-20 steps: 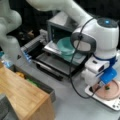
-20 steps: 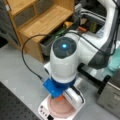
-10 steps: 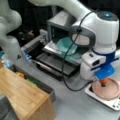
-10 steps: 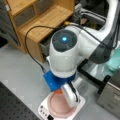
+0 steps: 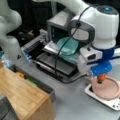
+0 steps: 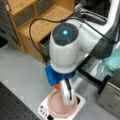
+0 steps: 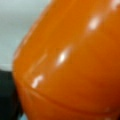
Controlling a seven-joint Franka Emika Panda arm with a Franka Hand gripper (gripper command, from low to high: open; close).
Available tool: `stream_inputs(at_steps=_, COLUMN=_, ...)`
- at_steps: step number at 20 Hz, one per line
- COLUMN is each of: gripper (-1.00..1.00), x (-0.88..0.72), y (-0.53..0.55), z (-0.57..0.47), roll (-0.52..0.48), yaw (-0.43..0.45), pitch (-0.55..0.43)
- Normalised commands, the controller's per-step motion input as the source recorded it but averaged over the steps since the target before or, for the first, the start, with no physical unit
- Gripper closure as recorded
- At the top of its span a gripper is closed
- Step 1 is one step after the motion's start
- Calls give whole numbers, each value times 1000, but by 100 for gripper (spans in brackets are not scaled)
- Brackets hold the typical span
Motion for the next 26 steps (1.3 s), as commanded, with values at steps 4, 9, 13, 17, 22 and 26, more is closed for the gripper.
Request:
stream_inputs(at_steps=4, gripper=100, x=146, y=-71, z=237, roll=40, yaw=-463, pitch=164)
stream_inputs(at_steps=9, gripper=100, x=242, y=-99, z=170, roll=66, yaw=-499, pitch=216)
stream_inputs(at_steps=13, gripper=100, x=245, y=-94, z=208, roll=96, yaw=-500, pitch=42)
stream_inputs(at_steps=17, gripper=100, x=207, y=-112, z=218, roll=30, yaw=-546, pitch=-150)
stream_inputs(at_steps=22, gripper=100, x=14, y=-98, z=208, roll=141, yaw=-404, pitch=-99)
stream_inputs(at_steps=26, gripper=100, x=-99, y=-108, z=79, roll=265, yaw=-309, pitch=-90)
